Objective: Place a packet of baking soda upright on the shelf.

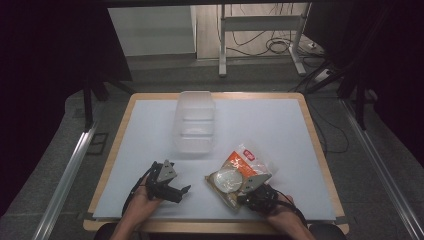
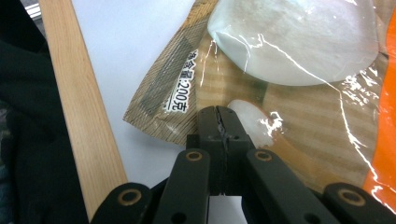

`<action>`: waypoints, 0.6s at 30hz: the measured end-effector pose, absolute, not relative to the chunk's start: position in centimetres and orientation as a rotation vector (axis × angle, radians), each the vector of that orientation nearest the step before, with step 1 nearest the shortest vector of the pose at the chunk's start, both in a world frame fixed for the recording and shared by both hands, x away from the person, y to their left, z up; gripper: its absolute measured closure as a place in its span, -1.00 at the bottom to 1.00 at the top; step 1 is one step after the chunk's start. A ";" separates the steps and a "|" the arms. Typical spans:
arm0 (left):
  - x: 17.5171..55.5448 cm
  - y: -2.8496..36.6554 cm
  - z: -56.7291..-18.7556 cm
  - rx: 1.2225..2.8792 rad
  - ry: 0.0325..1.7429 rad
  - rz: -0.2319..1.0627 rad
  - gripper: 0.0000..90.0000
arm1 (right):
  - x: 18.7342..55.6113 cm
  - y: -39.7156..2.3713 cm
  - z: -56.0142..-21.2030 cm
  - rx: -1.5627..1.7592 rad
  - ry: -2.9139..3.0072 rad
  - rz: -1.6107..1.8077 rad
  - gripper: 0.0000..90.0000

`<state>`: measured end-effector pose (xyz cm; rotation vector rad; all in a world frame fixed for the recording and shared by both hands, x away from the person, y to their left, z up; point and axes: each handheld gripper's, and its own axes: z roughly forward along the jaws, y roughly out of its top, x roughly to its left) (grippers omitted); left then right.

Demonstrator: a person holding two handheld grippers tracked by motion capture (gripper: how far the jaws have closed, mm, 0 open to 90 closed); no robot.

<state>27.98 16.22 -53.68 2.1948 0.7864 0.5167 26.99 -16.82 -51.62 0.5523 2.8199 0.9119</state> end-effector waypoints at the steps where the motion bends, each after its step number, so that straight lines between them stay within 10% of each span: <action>1: 28.0 16.2 -53.7 2.195 0.786 0.517 -0.92 | 27.1 -16.7 -51.6 0.556 2.820 0.912 0.97; 18: 28.0 16.3 -53.7 2.191 0.788 0.516 -0.92 | 27.8 -15.6 -51.4 0.552 2.880 0.960 0.79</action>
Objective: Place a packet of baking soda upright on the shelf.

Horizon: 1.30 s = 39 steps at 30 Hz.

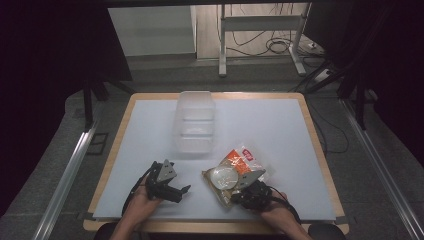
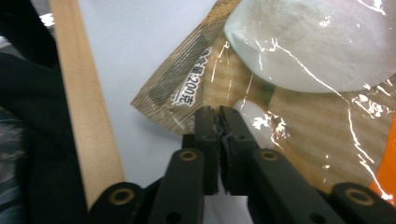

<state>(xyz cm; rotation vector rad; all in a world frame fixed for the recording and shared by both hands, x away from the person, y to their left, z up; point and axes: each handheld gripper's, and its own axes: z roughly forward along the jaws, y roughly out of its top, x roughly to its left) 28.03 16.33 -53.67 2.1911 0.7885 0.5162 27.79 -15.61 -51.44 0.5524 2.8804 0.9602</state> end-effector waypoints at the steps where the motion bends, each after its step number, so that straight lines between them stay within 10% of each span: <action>1: 28.0 16.3 -53.7 2.191 0.788 0.516 -0.92 | 27.8 -15.7 -51.3 0.548 2.884 0.962 0.76; 19: 28.0 16.3 -53.7 2.198 0.790 0.512 -0.92 | 28.9 -19.1 -48.9 0.660 2.631 0.966 -0.20; 39: 28.1 16.4 -53.7 2.195 0.794 0.513 -0.92 | 31.1 -23.7 -48.2 0.865 2.432 0.965 -0.59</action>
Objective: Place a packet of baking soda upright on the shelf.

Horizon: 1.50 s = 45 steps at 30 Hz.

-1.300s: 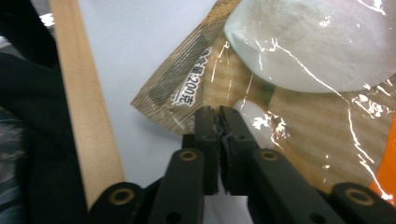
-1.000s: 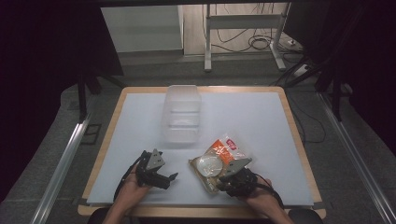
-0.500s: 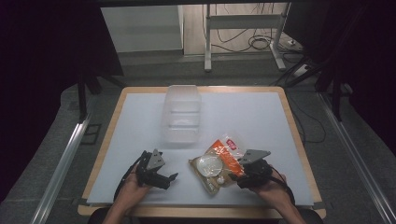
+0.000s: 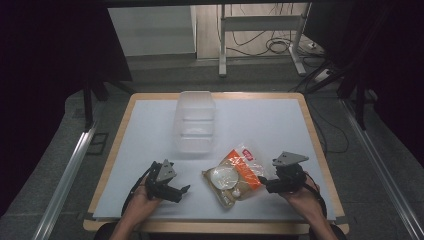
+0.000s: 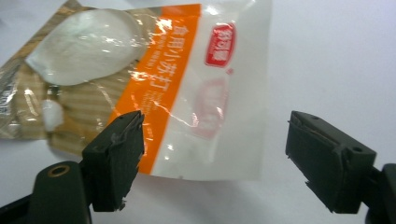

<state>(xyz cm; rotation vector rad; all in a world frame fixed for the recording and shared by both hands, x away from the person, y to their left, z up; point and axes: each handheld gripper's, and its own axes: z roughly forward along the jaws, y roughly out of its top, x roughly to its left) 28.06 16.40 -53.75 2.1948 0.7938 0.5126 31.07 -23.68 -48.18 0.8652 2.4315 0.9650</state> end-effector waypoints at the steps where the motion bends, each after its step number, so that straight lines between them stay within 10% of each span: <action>1: 28.1 16.4 -53.7 2.195 0.794 0.513 -0.92 | 31.4 -23.8 -48.4 0.882 2.438 0.975 -0.60; 45: 28.0 16.2 -53.8 2.207 0.782 0.513 -0.92 | 36.5 -19.5 -51.2 0.936 2.757 1.229 -0.11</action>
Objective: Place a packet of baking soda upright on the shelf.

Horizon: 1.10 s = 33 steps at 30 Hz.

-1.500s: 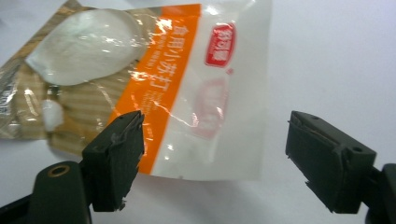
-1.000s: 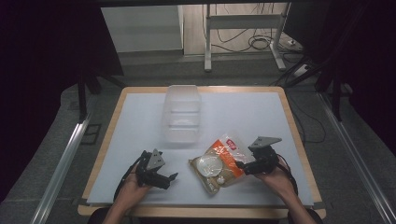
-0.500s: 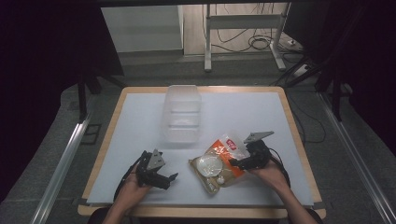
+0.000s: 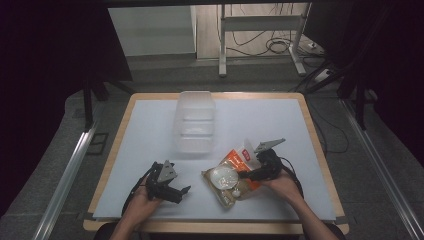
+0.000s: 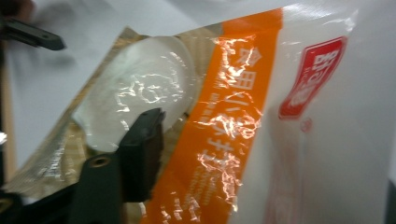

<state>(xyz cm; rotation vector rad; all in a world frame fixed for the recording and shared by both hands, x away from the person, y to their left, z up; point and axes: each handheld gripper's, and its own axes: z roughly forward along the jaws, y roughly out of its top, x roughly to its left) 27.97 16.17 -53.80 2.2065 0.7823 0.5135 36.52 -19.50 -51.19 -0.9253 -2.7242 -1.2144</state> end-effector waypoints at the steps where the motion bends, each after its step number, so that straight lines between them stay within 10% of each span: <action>1: 28.0 16.2 -53.8 2.206 0.782 0.513 -0.92 | 36.5 -19.5 -51.2 -0.925 -2.718 -1.208 -0.03; 11: 27.9 16.2 -53.7 2.213 0.775 0.519 -0.92 | 36.0 -19.7 -50.2 -0.936 -2.769 -1.173 0.96; 33: 27.9 16.3 -53.7 2.204 0.782 0.527 -0.92 | 34.2 -18.2 -44.7 -0.774 -2.658 -1.373 0.97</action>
